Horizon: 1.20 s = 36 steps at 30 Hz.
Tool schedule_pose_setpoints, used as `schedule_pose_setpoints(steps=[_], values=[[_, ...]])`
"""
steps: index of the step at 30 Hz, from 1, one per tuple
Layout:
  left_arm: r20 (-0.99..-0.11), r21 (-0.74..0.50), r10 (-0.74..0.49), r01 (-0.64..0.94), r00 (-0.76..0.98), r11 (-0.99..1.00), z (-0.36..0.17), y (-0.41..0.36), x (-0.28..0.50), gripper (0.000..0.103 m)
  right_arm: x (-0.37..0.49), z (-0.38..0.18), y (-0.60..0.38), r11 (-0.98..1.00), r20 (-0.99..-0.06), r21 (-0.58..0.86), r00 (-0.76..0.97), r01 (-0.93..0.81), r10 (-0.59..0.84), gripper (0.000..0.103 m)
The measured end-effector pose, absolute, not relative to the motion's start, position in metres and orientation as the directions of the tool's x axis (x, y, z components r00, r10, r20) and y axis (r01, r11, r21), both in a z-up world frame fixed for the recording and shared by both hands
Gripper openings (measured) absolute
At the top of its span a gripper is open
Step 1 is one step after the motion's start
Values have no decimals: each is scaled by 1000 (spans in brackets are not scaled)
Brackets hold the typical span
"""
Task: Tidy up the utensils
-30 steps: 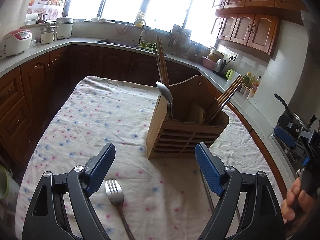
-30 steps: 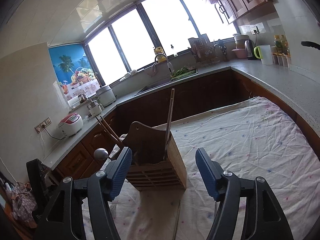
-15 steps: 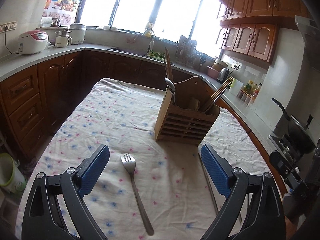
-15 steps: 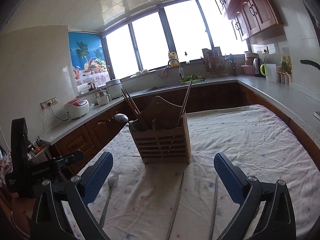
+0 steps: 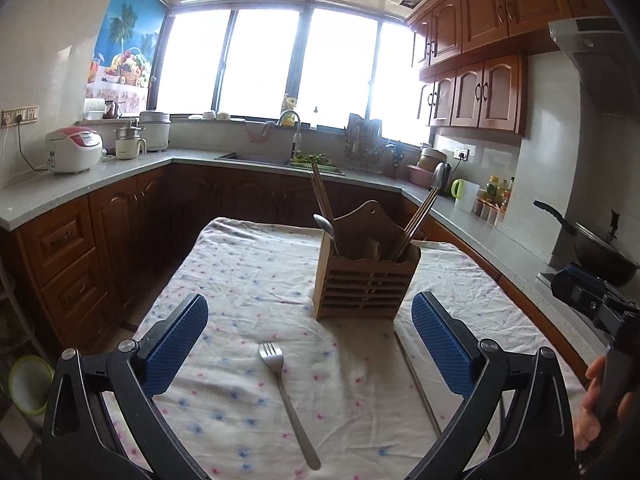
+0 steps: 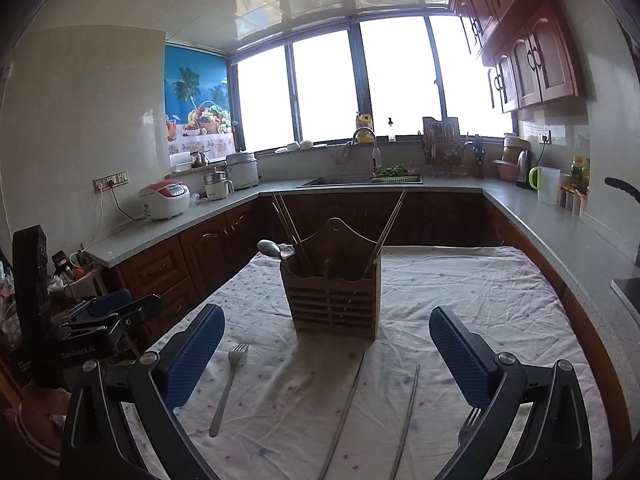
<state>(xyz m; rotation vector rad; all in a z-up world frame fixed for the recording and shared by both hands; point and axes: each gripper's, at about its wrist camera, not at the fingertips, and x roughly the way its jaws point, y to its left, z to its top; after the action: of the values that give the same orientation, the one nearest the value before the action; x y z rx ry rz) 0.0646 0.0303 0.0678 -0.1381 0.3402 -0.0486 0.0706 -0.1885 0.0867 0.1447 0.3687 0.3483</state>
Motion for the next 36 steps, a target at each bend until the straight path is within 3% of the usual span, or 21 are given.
schedule_pose_setpoints(steps=[5, 7, 10, 16, 23, 36], values=[[-349, -134, -52, 5, 936, 991, 39, 25, 57, 103, 56, 41, -180, 962, -353, 164, 898, -218, 264, 103], [-371, -157, -71, 13, 926, 988, 26, 25, 55, 103, 54, 25, -175, 957, -376, 170, 882, -236, 284, 103], [-407, -155, -90, 28, 909, 988, 10, 20, 52, 103, 40, 10, -173, 942, -325, 176, 887, -286, 329, 103], [-426, -73, -49, 20, 904, 997, -4, 8, 42, 103, 36, 0, -172, 960, -325, 159, 906, -231, 272, 103], [-440, -84, -39, 2, 897, 996, -7, 14, 38, 103, 38, -12, -174, 961, -369, 178, 891, -211, 264, 103], [-438, -52, -19, -4, 899, 999, -9, 11, 29, 103, 24, -15, -191, 963, -339, 180, 906, -202, 254, 103]])
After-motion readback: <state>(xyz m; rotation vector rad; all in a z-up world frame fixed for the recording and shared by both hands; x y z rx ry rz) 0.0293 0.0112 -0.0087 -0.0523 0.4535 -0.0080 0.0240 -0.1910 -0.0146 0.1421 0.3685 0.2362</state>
